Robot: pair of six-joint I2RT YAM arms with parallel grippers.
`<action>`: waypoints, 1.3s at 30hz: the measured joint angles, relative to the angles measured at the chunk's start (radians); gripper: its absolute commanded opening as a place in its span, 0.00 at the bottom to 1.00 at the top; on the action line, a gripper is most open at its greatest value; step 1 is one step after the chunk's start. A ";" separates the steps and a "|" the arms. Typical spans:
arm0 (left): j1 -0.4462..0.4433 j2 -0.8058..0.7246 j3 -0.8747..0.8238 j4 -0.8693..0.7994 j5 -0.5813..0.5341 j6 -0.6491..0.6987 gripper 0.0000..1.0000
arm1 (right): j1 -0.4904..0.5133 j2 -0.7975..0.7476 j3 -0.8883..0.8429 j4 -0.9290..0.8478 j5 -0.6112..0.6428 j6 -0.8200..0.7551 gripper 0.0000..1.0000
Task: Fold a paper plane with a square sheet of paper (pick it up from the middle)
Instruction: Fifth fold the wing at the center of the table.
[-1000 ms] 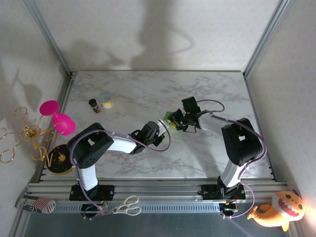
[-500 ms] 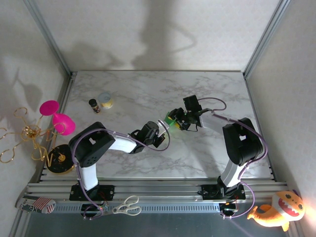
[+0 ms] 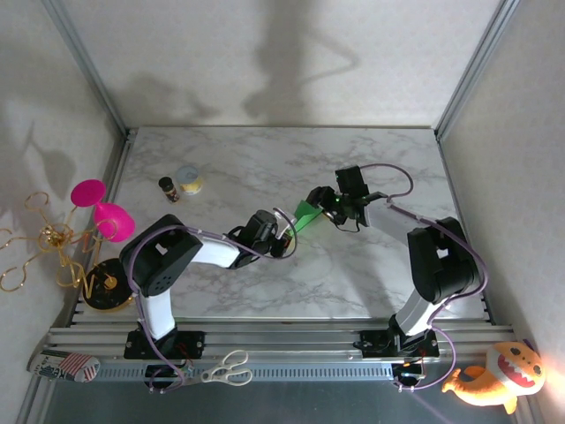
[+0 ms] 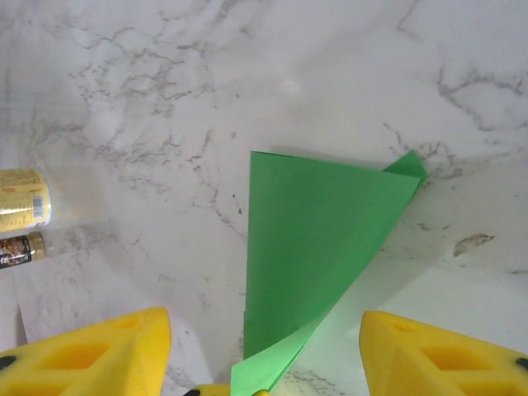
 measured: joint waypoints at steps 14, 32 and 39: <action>0.065 0.028 0.066 -0.079 0.109 -0.116 0.01 | -0.004 -0.014 -0.125 0.084 -0.047 -0.088 0.54; 0.100 0.056 0.102 -0.107 0.230 -0.233 0.04 | 0.005 0.110 -0.060 0.112 -0.088 -0.166 0.53; 0.103 0.061 0.101 -0.096 0.244 -0.254 0.06 | 0.019 0.178 0.005 0.089 -0.086 -0.193 0.53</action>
